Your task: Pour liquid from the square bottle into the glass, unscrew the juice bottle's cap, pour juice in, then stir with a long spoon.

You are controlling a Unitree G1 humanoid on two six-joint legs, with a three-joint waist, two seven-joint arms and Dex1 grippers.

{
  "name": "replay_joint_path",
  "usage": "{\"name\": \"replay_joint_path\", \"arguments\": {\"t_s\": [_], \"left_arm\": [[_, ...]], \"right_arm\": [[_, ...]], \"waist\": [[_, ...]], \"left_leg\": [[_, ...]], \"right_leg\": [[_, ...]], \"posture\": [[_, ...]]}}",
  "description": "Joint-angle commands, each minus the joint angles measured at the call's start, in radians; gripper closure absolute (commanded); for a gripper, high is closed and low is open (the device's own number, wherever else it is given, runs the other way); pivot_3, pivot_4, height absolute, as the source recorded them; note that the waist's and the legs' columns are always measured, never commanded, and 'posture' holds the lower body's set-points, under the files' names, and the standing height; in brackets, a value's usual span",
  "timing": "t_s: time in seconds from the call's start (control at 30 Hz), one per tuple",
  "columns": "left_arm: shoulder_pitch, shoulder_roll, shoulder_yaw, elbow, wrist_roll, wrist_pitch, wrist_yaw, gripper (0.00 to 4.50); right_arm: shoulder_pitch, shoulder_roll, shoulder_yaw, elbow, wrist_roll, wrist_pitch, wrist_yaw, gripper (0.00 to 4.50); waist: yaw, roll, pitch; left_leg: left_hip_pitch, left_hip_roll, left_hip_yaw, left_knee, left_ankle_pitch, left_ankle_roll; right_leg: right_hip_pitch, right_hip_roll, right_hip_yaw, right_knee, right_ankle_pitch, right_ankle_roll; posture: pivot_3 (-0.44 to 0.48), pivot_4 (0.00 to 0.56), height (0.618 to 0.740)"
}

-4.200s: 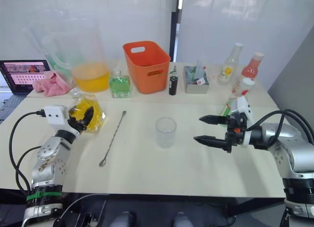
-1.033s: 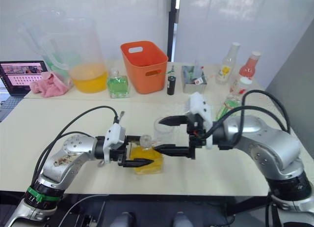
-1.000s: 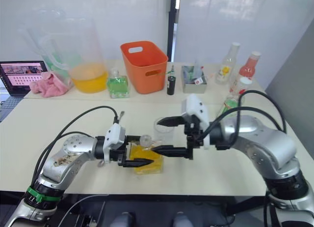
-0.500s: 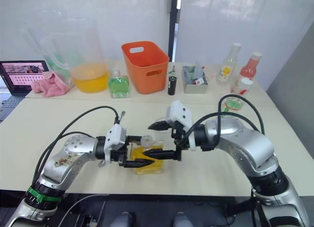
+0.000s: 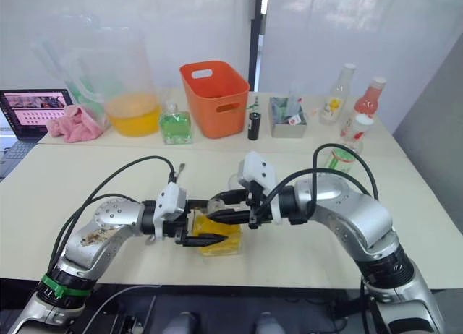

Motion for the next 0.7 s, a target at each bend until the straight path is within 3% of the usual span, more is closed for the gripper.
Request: {"name": "replay_joint_path", "arguments": {"t_s": [0.03,0.17,0.4,0.7], "left_arm": [[0.007,0.01,-0.043,0.013,0.058,-0.001,0.002,1.7],[0.004,0.032,-0.072,0.049,0.114,-0.015,0.004,1.7],[-0.018,0.033,-0.079,0.063,0.102,0.01,0.005,1.7],[-0.021,0.029,-0.072,0.06,0.089,0.015,0.005,1.7]], "right_arm": [[-0.013,0.037,-0.082,-0.039,0.084,-0.02,0.007,3.43],[-0.026,0.054,-0.124,-0.047,0.141,0.001,0.004,3.43],[-0.069,0.073,-0.201,-0.055,0.216,0.003,-0.02,3.43],[0.017,-0.101,-0.42,0.104,0.194,-0.028,-0.02,3.43]], "waist": [[0.0,0.0,0.0],[0.0,0.0,0.0],[0.003,-0.001,-0.004],[0.008,-0.001,-0.004]], "left_leg": [[0.0,0.0,0.0,0.0,0.0,0.0],[0.0,0.0,0.0,0.0,0.0,0.0],[0.001,0.0,0.0,0.0,0.0,0.0],[0.001,0.0,0.0,0.0,0.0,0.0]], "right_leg": [[0.0,0.0,0.0,0.0,0.0,0.0],[0.0,0.0,0.0,0.0,0.0,0.0],[0.002,0.0,0.0,-0.001,0.0,0.0],[0.003,-0.001,0.0,-0.003,0.0,-0.001]], "posture": [[0.0,0.15,0.74],[0.0,0.15,0.74],[0.0,0.15,0.74],[0.0,0.15,0.74]]}}
